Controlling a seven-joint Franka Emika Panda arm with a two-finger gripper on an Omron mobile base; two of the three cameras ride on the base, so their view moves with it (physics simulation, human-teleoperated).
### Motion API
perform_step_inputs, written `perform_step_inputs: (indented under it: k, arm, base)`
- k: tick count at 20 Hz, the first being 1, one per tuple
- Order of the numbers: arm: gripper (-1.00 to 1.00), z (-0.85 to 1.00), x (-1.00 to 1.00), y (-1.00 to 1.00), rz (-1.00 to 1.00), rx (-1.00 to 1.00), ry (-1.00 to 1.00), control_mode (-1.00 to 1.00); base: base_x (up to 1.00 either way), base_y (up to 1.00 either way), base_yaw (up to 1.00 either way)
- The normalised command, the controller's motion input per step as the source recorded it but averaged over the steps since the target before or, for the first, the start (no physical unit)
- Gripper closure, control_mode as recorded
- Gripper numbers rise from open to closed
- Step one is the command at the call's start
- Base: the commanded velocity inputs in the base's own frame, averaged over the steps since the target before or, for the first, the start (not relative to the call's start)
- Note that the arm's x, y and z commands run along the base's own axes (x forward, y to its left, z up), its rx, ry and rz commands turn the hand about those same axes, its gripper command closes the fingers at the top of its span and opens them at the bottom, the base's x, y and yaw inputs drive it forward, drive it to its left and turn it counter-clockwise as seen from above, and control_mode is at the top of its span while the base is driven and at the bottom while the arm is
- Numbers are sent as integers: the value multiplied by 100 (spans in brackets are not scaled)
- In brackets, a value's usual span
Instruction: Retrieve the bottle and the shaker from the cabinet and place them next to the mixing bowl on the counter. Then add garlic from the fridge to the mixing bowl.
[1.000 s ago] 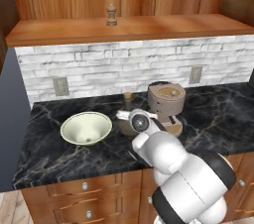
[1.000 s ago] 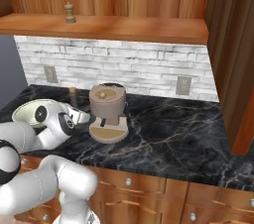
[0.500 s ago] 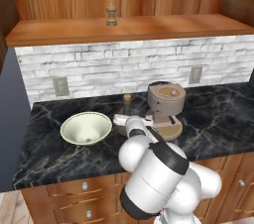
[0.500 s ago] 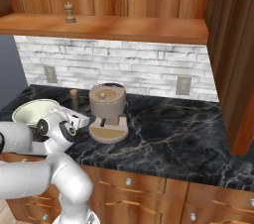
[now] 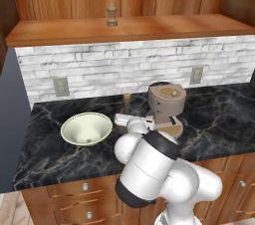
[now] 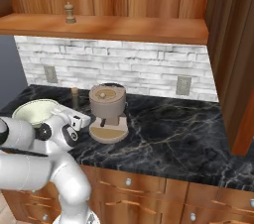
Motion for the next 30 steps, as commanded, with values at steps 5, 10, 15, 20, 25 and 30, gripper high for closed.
perform_step_inputs:
  k: [5, 10, 15, 20, 25, 30]
  arm:
    - [-100, 0, -2, 0, 0, 0, 0, -100]
    - [-100, 31, -29, 1, 1, 0, 5, -100]
    - [-100, 28, -52, 8, 12, 0, 0, -100]
    - [-100, 52, -69, -10, 1, 0, 14, -100]
    - [-100, 83, -62, -21, 0, 0, 32, -100]
    - [-100, 77, -78, -24, 0, 0, 33, -100]
  base:
    - [0, 0, 0]
    - [0, 0, 0]
    - [0, 0, 0]
    - [0, 0, 0]
    - [0, 0, 0]
    - [0, 0, 0]
